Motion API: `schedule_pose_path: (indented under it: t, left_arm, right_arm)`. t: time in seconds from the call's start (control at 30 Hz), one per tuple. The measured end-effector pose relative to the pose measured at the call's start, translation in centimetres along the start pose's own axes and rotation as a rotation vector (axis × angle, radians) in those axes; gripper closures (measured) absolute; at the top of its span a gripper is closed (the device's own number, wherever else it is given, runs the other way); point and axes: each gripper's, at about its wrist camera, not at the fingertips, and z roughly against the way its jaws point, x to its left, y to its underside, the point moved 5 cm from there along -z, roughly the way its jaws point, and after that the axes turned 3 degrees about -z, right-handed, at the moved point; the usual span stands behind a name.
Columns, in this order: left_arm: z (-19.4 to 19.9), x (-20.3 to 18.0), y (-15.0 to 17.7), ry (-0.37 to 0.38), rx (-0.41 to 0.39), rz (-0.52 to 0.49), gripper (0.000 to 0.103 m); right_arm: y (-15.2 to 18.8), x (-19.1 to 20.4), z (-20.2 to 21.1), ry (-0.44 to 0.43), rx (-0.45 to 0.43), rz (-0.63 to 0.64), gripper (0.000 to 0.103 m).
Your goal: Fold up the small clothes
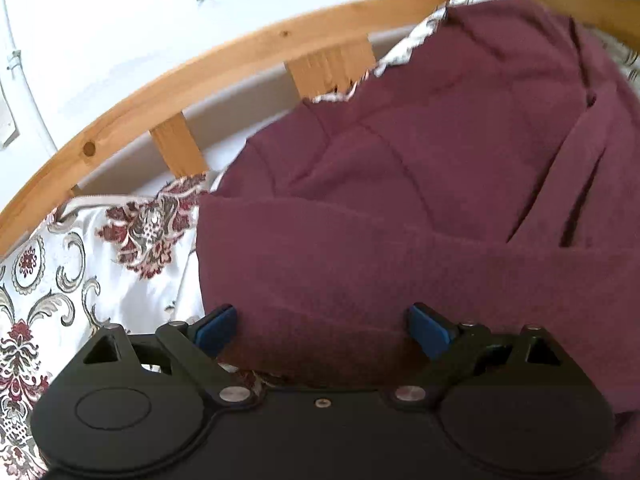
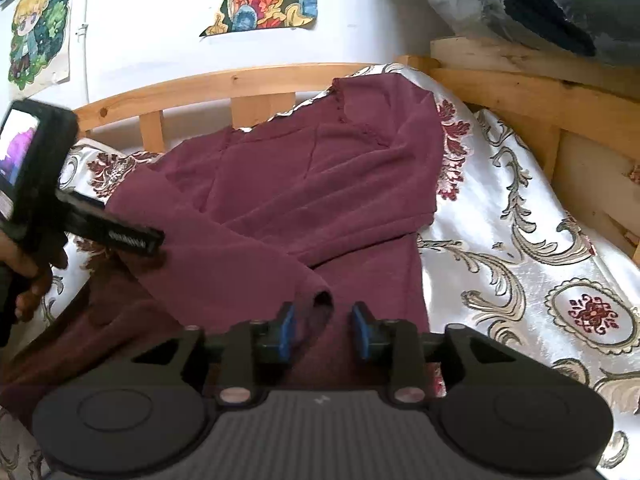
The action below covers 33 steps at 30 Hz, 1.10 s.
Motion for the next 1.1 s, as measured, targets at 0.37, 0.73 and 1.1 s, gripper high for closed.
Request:
schedule_pose_path:
  t: [0.37, 0.73, 1.1]
  left_arm:
    - [3.8, 3.9, 2.1, 0.065, -0.047, 0.158, 0.001]
    - [12.9, 9.0, 9.4, 0.107, -0.080, 0.027, 0.001]
    - [17.6, 4.6, 16.6, 0.274, -0.129, -0.273, 0.001]
  right_arm:
    - [-0.2, 0.0, 0.6, -0.005, -0.014, 0.026, 0.024]
    - [-1.1, 1.5, 2.7, -0.025, -0.046, 0.149, 0.000]
    - [2.3, 4.4, 8.0, -0.022, 0.041, 0.439, 0.000]
